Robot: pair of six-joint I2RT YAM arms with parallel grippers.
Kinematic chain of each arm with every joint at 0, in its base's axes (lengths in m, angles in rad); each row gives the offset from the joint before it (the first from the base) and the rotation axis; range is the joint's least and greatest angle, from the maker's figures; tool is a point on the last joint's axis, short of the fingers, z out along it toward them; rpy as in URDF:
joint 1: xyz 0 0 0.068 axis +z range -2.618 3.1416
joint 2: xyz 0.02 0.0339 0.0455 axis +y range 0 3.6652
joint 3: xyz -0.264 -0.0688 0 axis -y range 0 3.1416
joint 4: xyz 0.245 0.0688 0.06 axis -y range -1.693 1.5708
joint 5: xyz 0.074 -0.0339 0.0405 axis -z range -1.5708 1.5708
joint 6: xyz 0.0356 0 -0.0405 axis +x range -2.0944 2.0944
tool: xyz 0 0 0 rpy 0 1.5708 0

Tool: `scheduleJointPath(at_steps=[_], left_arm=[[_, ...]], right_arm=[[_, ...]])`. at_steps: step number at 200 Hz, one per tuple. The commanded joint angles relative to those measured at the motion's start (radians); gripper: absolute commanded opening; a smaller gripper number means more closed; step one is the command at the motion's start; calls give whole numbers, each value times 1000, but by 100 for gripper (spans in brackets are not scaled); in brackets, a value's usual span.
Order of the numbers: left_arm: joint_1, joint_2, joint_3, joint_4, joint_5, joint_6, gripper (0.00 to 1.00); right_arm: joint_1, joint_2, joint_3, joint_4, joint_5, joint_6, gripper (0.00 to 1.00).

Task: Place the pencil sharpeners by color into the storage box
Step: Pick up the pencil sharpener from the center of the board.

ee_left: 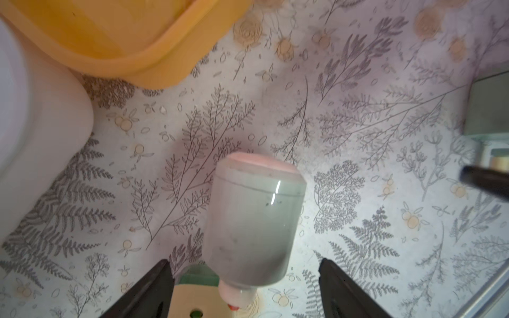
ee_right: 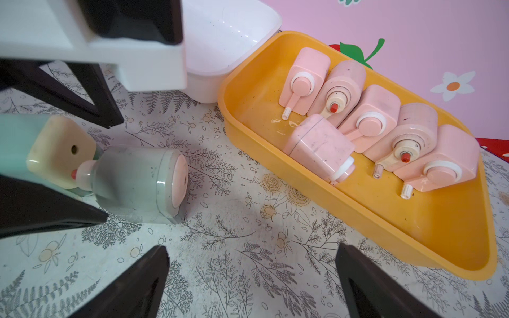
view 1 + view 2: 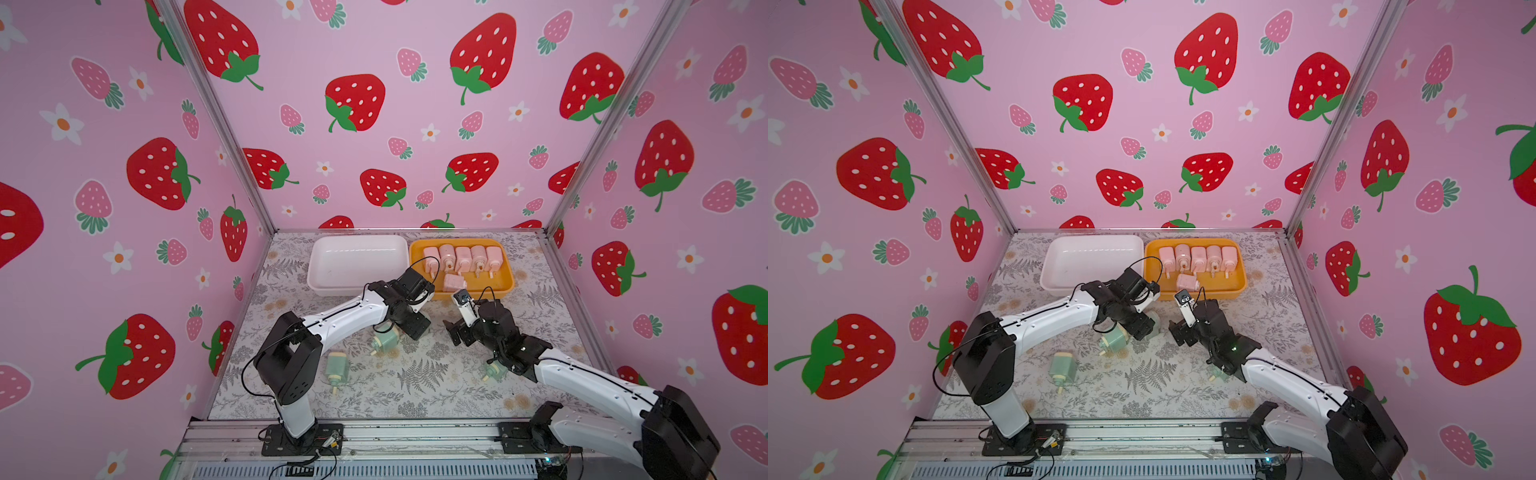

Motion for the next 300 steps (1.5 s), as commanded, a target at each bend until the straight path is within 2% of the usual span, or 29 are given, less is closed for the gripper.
scheduleJointPath(at_steps=[1,27,117,151,168,180,198,225,240,263,266,300], left_arm=[[2,-7,-37,112,14,34,86],[2,-12,-69,158,45,48,80],[2,6,-116,208,39,33,64],[2,14,-122,212,21,33,64],[3,30,-118,205,4,27,70],[3,37,-116,207,0,23,71],[2,37,-126,227,11,21,62],[3,28,-134,246,9,23,36],[4,18,-149,260,13,26,30],[7,0,-146,240,35,23,7],[7,-4,-142,232,35,20,0],[7,-93,-145,205,-15,-53,0]], right_arm=[[-4,-42,-23,-6,-3,46,100],[-4,-78,-41,12,-13,60,100],[-5,-93,-37,8,-29,74,100],[-4,-96,-33,9,-32,74,100],[-5,-95,-31,8,-37,71,100],[-4,-93,-28,10,-39,65,100],[-4,-93,-26,12,-38,55,100],[-4,-103,-27,16,-35,52,100],[-4,-102,-23,27,-26,56,100],[-5,-103,-13,26,-24,62,100],[-4,-104,-14,31,-25,62,100],[-5,-94,-18,77,-44,64,100]])
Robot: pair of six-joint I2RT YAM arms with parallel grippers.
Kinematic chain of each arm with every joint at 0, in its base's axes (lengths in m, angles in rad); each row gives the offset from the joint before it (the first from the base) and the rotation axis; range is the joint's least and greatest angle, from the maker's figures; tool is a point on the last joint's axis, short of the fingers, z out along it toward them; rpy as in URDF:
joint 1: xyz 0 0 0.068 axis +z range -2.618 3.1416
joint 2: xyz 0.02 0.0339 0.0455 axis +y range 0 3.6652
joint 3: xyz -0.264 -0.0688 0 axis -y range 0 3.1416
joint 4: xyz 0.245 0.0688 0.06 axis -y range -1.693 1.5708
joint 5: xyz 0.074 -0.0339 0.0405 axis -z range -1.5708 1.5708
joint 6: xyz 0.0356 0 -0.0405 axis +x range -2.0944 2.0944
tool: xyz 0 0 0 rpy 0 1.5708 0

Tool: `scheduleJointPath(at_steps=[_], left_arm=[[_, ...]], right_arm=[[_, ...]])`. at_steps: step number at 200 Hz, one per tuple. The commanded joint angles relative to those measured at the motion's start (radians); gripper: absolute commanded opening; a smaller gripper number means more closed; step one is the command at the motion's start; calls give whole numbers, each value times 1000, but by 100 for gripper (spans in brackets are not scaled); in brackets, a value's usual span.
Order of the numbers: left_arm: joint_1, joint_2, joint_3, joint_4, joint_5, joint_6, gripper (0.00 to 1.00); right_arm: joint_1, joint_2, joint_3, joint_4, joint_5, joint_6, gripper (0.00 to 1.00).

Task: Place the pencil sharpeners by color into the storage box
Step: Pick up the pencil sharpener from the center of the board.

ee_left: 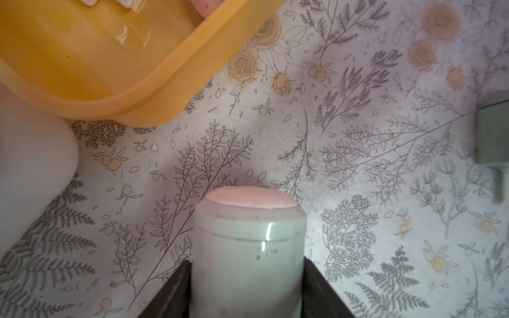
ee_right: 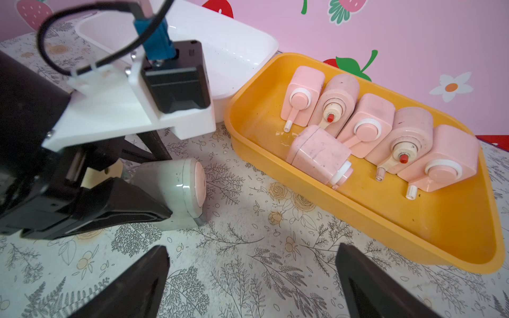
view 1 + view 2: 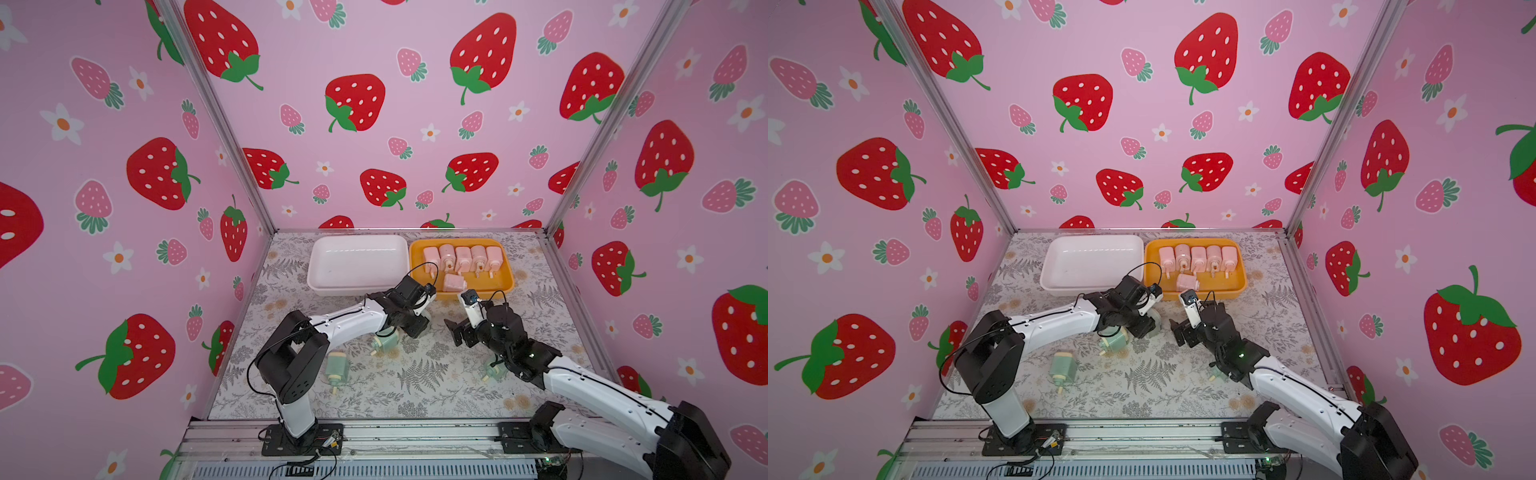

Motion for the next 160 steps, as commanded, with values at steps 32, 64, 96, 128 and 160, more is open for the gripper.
scheduleJointPath(at_steps=[32,64,96,128,160], left_arm=[[23,-143,73,-193,-149,-124,0],[56,-165,158,-283,-230,-206,0],[88,-138,272,-349,-307,-269,0],[110,-42,427,-423,-427,-284,0],[147,29,528,-441,-408,-296,0]], right_arm=[[-4,25,44,61,-24,5,100],[-3,63,37,131,32,30,100],[-3,76,32,180,59,36,100],[-4,68,39,188,78,46,100],[-5,50,37,186,58,74,100]])
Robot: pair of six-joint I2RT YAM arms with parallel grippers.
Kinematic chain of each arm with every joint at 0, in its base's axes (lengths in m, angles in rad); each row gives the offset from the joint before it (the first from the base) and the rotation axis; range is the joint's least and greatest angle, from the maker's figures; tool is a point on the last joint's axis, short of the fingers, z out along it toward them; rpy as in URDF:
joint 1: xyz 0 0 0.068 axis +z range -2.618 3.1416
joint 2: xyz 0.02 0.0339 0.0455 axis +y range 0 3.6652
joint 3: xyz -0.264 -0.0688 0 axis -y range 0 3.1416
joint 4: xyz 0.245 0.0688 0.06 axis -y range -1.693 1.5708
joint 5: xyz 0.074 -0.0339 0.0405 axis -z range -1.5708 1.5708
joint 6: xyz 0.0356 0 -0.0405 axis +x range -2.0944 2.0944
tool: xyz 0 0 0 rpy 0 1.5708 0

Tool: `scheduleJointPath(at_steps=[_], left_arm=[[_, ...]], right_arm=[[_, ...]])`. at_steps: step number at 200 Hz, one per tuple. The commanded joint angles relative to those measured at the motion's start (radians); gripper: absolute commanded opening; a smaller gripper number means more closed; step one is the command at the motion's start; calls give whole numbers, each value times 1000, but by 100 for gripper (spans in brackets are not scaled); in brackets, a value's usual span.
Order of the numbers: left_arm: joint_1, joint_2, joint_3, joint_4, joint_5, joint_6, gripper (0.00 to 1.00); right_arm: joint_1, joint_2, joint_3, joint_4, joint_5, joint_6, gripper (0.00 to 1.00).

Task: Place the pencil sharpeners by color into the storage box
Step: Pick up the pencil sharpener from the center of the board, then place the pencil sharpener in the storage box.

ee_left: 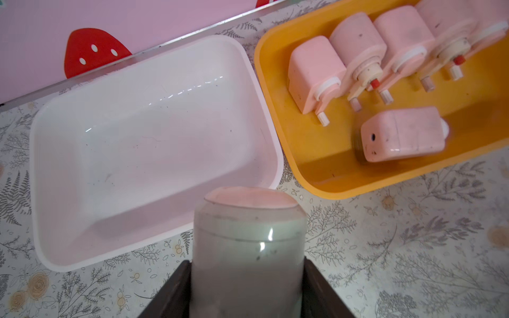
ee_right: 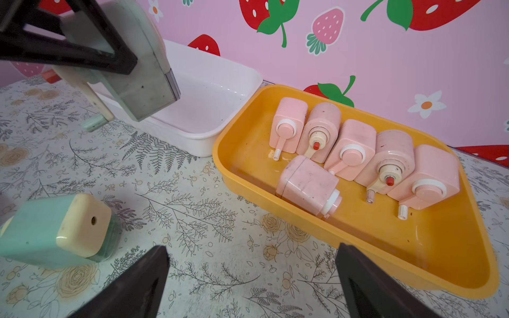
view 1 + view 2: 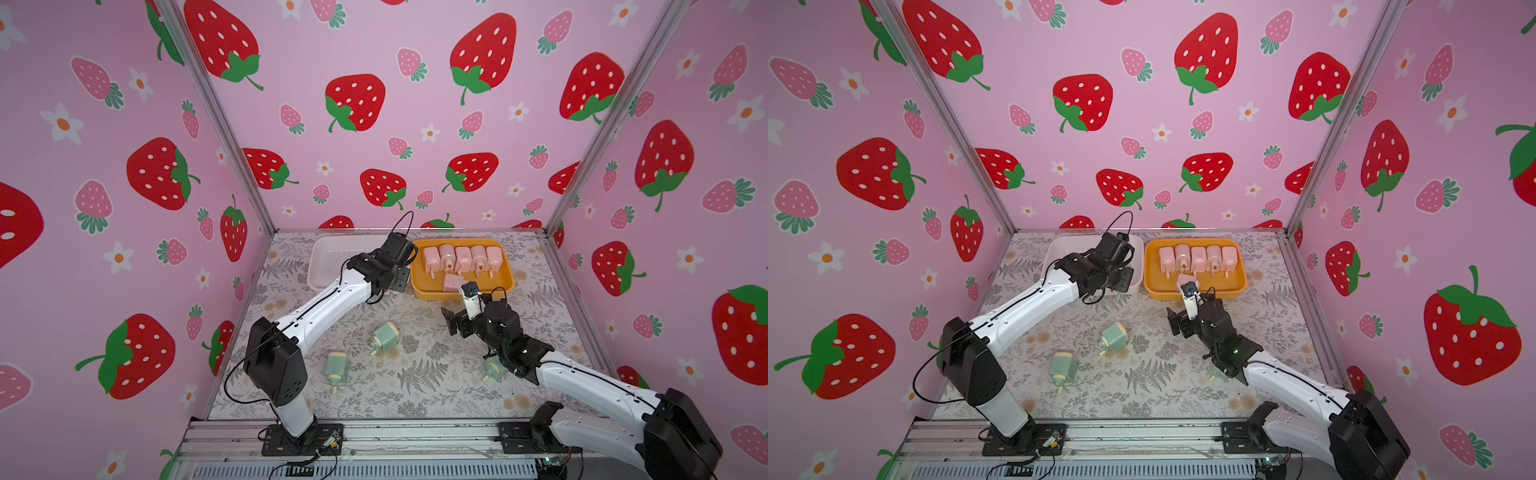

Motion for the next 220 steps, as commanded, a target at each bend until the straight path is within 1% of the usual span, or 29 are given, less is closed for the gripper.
scheduleJointPath(at_steps=[1,44,66,90,107,143,170,181,220], left_arm=[[30,45,86,-50,-28,-29,0],[143,156,223,-49,137,-88,0],[191,229,296,-35,164,-105,0],[238,331,401,-41,206,-127,0],[257,389,461,-44,210,-139,0],[270,479,553,-46,189,-179,0],[268,539,607,-63,255,-204,0],[262,557,621,-72,265,-205,0],[227,588,636,-75,183,-186,0]], right_arm=[[-4,-26,24,27,4,32,100],[-4,-42,29,5,-3,67,100],[-3,-48,30,-11,0,106,100],[-4,-47,35,-29,41,157,100],[-4,-44,52,-61,62,185,100],[-5,-51,78,-125,126,234,100],[-4,-74,65,-149,163,266,100],[-3,-84,53,-151,173,277,100],[-3,-119,22,-171,205,283,100]])
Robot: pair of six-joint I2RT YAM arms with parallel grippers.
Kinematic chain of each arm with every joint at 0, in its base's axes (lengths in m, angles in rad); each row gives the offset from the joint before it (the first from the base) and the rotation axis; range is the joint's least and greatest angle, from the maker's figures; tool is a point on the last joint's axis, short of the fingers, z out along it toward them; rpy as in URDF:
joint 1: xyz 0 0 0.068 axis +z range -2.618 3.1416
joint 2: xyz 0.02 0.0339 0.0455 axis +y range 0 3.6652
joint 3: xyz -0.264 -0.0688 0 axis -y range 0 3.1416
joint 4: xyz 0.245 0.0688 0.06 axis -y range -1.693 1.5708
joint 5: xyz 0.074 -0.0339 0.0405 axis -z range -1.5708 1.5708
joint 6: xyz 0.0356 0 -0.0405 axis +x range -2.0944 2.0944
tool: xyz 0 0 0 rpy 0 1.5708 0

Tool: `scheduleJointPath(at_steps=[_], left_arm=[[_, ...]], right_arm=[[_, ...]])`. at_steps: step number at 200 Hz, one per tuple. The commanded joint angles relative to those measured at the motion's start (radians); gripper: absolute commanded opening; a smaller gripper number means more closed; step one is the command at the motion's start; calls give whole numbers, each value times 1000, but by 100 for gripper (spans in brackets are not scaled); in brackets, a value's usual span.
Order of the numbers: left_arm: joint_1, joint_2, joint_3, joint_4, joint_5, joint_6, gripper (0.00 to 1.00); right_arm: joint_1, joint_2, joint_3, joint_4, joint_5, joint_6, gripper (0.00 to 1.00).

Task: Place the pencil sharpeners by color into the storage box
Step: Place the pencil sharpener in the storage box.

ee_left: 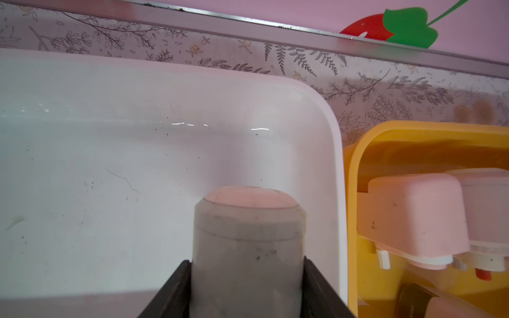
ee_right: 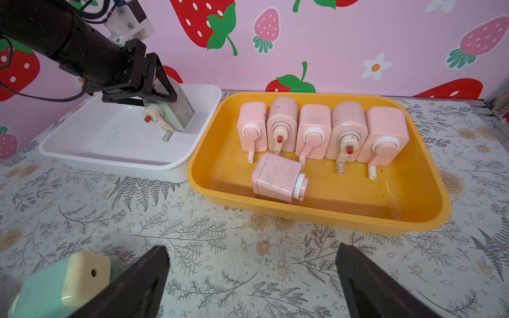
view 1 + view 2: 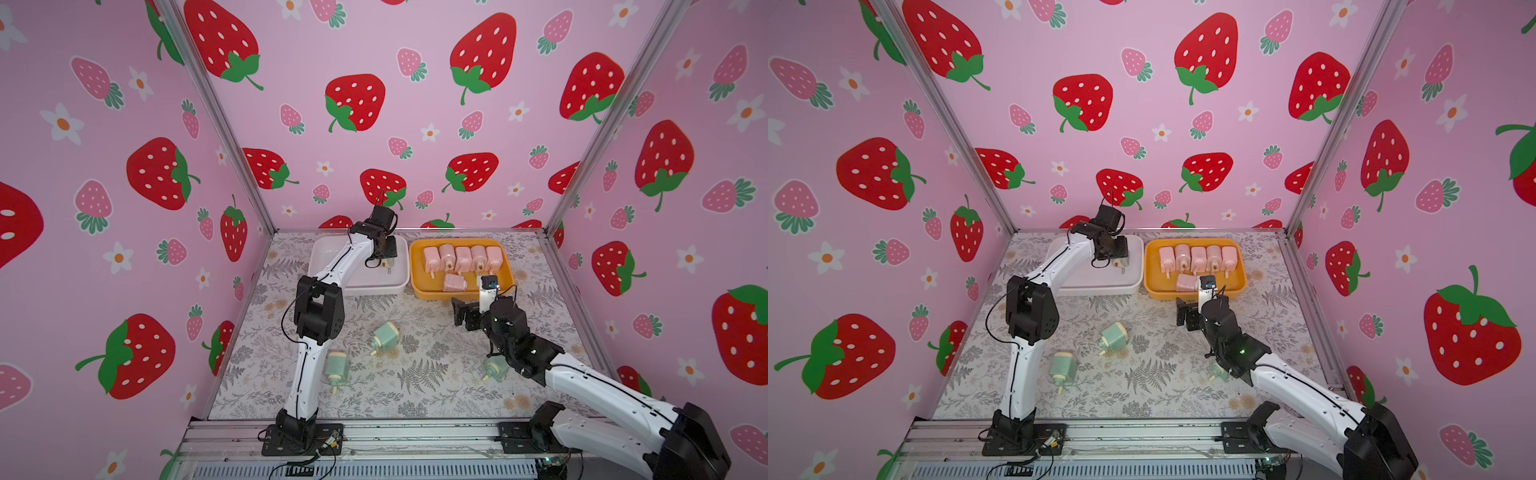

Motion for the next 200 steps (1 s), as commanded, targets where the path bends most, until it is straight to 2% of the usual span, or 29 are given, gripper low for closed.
scheduleJointPath(at_steps=[1,33,78,159,173,176,200], left_arm=[[-28,11,61,-13,-40,4,0],[-32,64,115,-34,-12,-17,0],[-39,165,269,-124,-2,-16,0],[-52,222,298,-176,22,-47,0],[-52,237,314,-181,31,-47,5],[-52,240,317,-184,33,-47,10],[-52,238,318,-180,41,-47,25]], right_arm=[[-3,-35,-20,-36,48,24,100],[-3,-76,-27,-89,46,30,100],[-5,-122,-55,-80,35,35,100],[-4,-93,-24,-96,26,15,100],[-4,-94,-21,-101,31,20,100],[-4,-93,-22,-101,33,22,100],[-3,-93,-27,-98,47,26,100]])
